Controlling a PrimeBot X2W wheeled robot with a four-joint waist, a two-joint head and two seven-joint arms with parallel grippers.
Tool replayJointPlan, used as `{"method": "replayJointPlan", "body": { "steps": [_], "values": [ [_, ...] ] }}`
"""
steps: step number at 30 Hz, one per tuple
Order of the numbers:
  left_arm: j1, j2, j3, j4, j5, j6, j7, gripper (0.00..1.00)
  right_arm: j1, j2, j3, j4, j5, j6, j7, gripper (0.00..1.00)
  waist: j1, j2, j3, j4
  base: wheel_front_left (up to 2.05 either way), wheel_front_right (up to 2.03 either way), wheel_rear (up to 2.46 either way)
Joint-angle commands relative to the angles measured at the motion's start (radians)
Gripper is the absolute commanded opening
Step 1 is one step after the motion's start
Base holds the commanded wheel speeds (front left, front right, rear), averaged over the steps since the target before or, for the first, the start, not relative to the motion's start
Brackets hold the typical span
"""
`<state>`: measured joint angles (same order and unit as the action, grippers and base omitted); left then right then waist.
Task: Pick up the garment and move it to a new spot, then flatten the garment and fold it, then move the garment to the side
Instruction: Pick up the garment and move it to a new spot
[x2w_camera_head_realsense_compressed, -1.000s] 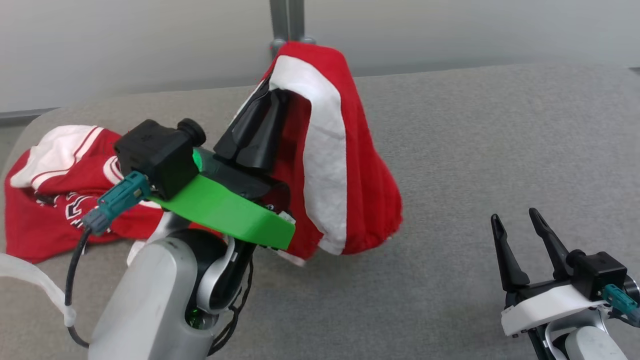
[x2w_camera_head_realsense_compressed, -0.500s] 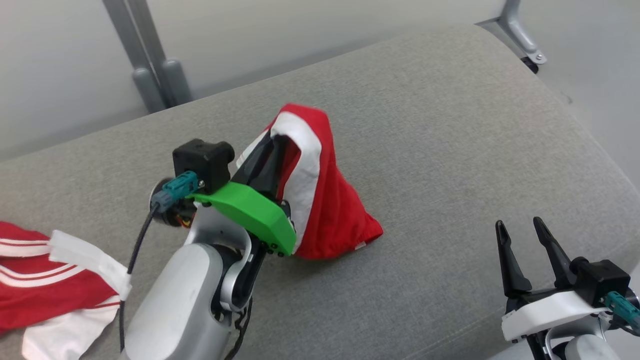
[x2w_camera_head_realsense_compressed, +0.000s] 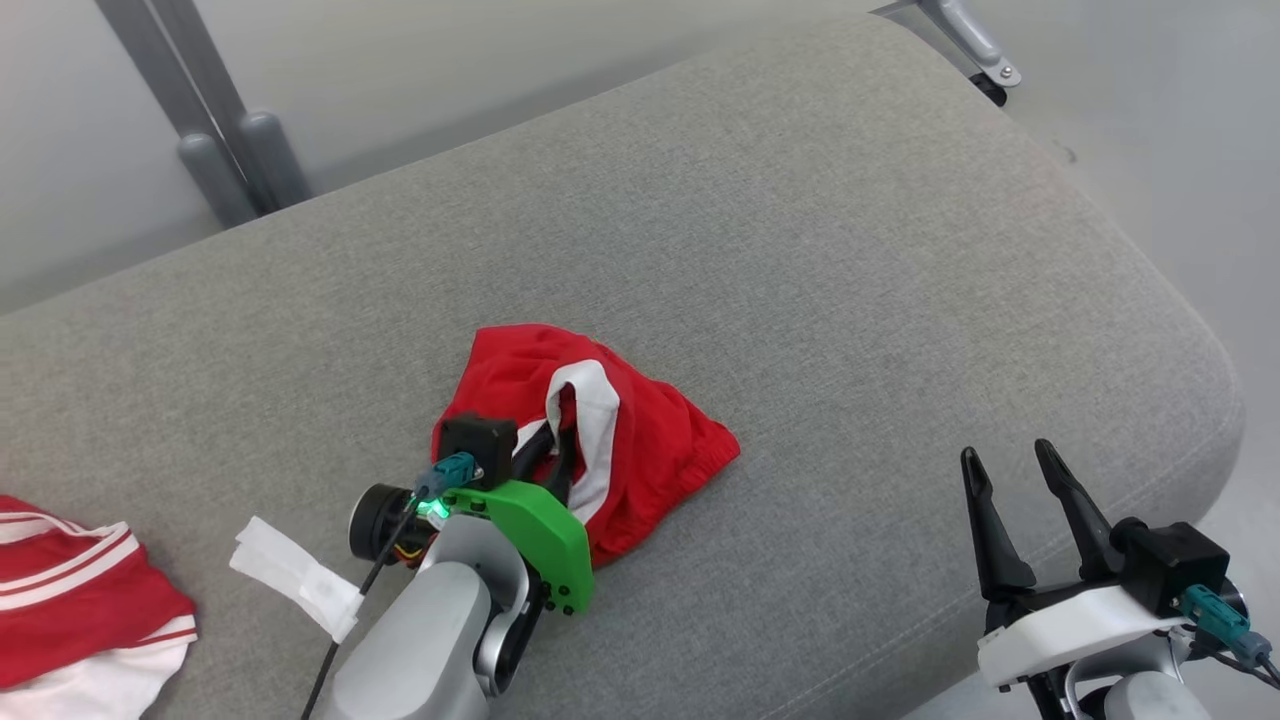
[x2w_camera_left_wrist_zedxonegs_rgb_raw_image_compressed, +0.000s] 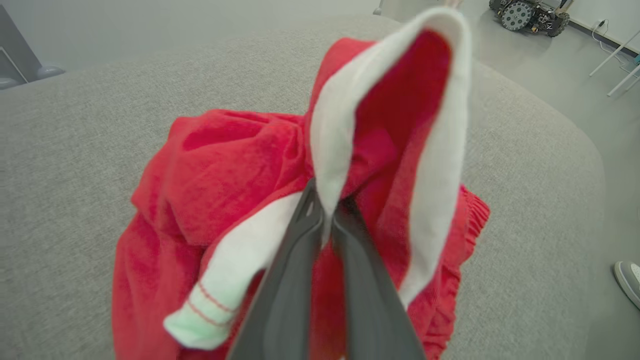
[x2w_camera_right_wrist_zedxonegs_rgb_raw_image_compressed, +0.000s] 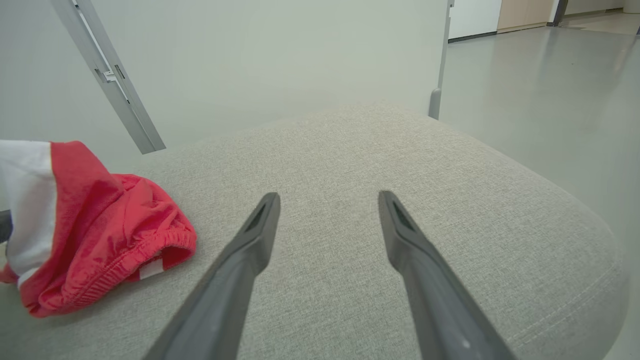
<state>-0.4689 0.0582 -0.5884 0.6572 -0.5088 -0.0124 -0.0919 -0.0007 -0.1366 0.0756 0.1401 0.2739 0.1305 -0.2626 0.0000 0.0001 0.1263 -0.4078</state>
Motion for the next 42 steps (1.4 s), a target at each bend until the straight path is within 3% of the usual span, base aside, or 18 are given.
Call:
{"method": "replayJointPlan", "body": {
  "steps": [1,8,17,22,26,32,42],
  "values": [
    [-0.020,-0.001,-0.010,0.011,0.001,-0.002,-0.021,1.00,-0.009,-0.005,0.003,0.001,0.000,0.000,-0.003,1.00,0.0000,-0.0001,-0.009,0.024,0.00,0.00,0.00],
    [0.032,0.000,-0.054,-0.069,0.036,0.030,-0.127,1.00,-0.010,-0.025,-0.014,-0.021,-0.012,0.000,-0.003,1.00,0.0000,-0.0001,-0.028,0.083,0.00,0.00,0.00],
    [0.287,0.120,-0.007,-0.401,0.042,0.165,-0.150,1.00,0.026,-0.053,-0.075,-0.073,-0.028,0.000,-0.003,1.00,0.0000,-0.0001,-0.064,0.172,0.00,0.00,0.00],
    [0.404,0.170,0.032,-0.515,0.062,0.217,-0.167,1.00,0.049,-0.062,-0.097,-0.083,-0.039,0.000,-0.003,1.00,0.0000,-0.0001,-0.084,0.215,0.00,0.00,0.00],
    [0.473,0.180,0.081,-0.567,0.113,0.226,-0.174,1.00,0.073,-0.068,-0.104,-0.089,-0.051,0.000,-0.003,1.00,0.0000,-0.0001,-0.108,0.244,0.00,0.00,0.00],
    [0.597,0.143,0.230,-0.644,0.198,0.212,-0.172,1.00,0.090,-0.063,-0.111,-0.091,-0.069,0.000,-0.003,1.00,0.0000,-0.0001,-0.118,0.272,0.00,0.00,0.00],
    [0.688,0.047,0.406,-0.660,0.298,0.114,-0.173,1.00,0.109,-0.060,-0.123,-0.090,-0.078,0.000,-0.003,1.00,0.0000,-0.0001,-0.123,0.323,0.00,0.00,0.00]
  ]
}}
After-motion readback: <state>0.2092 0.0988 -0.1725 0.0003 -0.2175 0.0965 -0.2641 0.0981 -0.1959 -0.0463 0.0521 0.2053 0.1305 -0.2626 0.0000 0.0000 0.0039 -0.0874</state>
